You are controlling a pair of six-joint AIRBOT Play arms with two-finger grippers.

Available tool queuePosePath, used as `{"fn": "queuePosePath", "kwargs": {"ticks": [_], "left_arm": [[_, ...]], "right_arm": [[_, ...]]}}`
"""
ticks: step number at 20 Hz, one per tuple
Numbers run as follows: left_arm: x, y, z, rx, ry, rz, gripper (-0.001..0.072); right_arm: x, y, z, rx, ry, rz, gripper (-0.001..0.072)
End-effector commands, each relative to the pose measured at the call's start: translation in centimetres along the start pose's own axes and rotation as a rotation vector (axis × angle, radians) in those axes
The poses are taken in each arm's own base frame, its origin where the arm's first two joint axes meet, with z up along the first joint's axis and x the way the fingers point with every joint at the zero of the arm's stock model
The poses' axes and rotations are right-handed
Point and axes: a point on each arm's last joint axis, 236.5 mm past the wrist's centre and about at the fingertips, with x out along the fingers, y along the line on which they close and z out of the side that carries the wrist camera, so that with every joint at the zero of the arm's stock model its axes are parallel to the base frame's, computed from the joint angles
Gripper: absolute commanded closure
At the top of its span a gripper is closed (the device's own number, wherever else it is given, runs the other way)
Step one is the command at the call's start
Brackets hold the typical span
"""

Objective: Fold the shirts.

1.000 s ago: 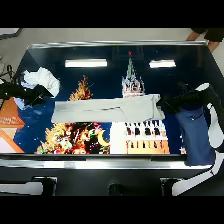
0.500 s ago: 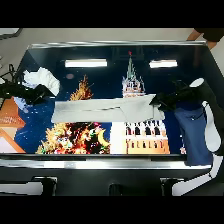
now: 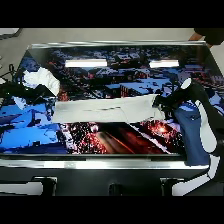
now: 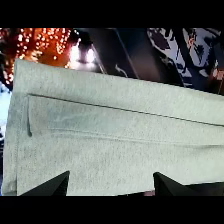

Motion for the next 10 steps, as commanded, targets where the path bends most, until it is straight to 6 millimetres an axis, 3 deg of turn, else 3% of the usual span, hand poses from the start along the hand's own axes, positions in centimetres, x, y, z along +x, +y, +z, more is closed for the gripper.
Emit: {"fn": "queuePosePath", "kwargs": {"ticks": [1,5,10], "left_arm": [[0.0,0.0,0.0,0.000,-0.002,0.000,0.0090],[0.0,0.0,0.0,0.000,-0.002,0.000,0.0089],[0.0,0.0,0.1,0.000,-0.002,0.000,0.0089]], "right_arm": [[0.0,-0.7,0.3,0.002,-0.013,-0.035,0.0009],[-0.2,-2.5,0.9,-0.029,-0.035,-0.112,0.0004],[-0.1,-2.3,1.5,-0.026,-0.063,-0.102,0.0002]]}}
